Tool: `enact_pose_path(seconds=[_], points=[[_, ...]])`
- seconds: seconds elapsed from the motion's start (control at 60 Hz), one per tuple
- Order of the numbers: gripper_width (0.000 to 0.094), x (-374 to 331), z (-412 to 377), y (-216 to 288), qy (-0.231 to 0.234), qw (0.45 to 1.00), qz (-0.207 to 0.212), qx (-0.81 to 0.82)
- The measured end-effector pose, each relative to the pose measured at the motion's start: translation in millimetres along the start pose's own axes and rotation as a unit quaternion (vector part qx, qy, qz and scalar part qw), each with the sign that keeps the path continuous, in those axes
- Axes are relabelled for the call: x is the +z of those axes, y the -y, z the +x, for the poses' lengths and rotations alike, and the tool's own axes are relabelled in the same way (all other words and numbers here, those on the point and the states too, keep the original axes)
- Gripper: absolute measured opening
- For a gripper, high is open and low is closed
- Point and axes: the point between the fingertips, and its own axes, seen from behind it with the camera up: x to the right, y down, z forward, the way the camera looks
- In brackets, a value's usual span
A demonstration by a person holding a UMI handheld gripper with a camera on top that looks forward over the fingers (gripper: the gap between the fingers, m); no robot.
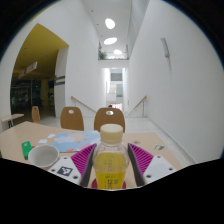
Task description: Pour water
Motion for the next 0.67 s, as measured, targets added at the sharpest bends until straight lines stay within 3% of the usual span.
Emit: enact_pose_path(seconds=[0.05,0.233,0.383,0.667], points=[[0.0881,-26,13,-2,0.007,1.000,-0.013,0.006],[0.0854,-135,51,-23,0.023,0.999,-0.040,0.007],[0.0857,-241,62,-42,0.070,0.996,-0.046,0.035],[0.0857,-368,89,-112,0.151,0.981,-0.064,0.103]])
